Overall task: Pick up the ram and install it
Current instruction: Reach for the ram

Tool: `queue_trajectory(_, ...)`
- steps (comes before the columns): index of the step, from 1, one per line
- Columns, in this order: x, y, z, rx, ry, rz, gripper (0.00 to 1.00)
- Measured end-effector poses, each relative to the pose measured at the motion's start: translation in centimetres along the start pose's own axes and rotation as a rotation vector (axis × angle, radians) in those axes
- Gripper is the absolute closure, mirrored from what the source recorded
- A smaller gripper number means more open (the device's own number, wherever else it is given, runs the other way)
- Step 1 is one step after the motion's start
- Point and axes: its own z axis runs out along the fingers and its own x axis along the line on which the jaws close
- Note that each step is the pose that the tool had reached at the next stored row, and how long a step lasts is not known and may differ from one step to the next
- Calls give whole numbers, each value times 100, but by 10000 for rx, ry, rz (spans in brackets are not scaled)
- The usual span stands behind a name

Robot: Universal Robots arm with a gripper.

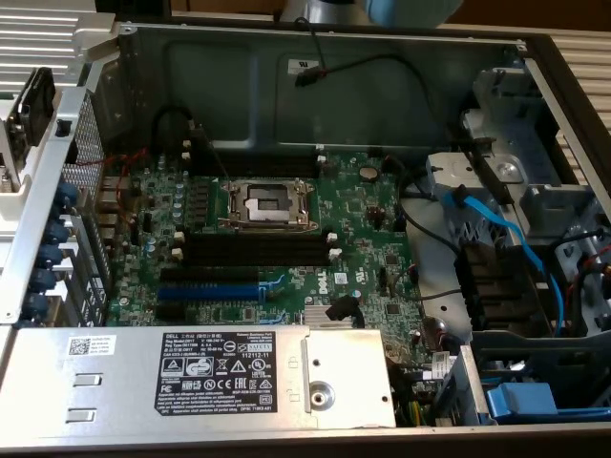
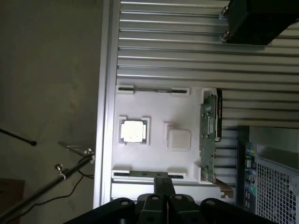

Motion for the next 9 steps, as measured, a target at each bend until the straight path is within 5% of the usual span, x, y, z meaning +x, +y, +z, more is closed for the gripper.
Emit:
queue_trajectory(6, 257, 106, 5, 16, 4, -8, 89)
queue_trajectory(9, 264, 107, 4, 16, 4, -14, 89)
